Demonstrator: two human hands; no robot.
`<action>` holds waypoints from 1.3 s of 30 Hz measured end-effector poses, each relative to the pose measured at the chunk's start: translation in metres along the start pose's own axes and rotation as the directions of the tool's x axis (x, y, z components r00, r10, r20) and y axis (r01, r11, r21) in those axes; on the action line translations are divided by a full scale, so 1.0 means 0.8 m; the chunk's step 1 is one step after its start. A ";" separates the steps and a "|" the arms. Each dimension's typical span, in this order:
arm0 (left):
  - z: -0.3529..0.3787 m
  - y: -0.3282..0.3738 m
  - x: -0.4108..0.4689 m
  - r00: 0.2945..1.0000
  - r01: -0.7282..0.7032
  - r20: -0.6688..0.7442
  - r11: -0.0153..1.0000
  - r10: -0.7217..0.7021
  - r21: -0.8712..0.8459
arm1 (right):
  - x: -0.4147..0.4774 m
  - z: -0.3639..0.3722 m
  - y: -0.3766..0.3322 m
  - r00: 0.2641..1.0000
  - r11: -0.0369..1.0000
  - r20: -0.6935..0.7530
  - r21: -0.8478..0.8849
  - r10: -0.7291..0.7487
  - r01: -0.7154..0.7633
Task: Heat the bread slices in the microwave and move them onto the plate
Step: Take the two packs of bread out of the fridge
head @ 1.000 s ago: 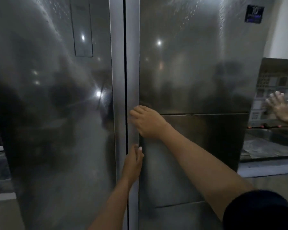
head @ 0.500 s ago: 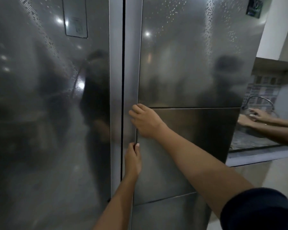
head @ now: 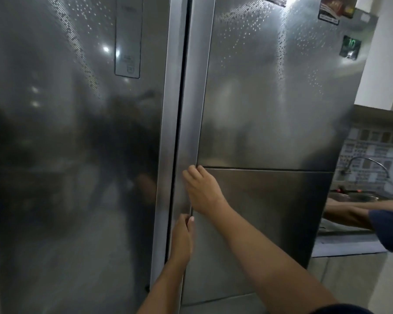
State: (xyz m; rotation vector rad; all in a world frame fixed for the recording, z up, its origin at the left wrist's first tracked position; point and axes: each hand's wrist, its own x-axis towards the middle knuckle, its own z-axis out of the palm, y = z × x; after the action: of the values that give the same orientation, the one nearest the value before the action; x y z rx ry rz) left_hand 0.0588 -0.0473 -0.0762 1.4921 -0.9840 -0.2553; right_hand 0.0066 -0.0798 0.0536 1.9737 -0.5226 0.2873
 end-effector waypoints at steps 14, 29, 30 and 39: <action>-0.001 0.078 -0.155 0.982 -0.186 -0.008 0.981 0.186 0.054 | -0.181 -0.105 0.058 0.999 0.990 -0.024 0.137 -0.031 0.034; 0.015 0.210 -0.193 0.890 -0.451 -0.076 0.892 0.449 -0.018 | -0.315 -0.185 0.123 0.984 0.993 -0.163 0.108 0.067 -0.050; 0.017 0.217 -0.189 0.894 -0.445 -0.076 0.895 0.442 -0.017 | -0.318 -0.184 0.126 0.987 0.991 -0.125 0.101 0.096 -0.084; 0.035 0.270 -0.169 0.923 -0.386 -0.105 0.885 0.371 -0.262 | -0.335 -0.179 0.170 0.951 0.958 -0.134 -0.029 0.279 -0.285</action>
State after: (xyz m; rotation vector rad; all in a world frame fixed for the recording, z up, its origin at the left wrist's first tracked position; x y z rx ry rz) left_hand -0.1326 0.0550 0.0596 1.0193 -1.1253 -0.0666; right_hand -0.2897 0.0602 0.1119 1.8179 -0.7223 0.5715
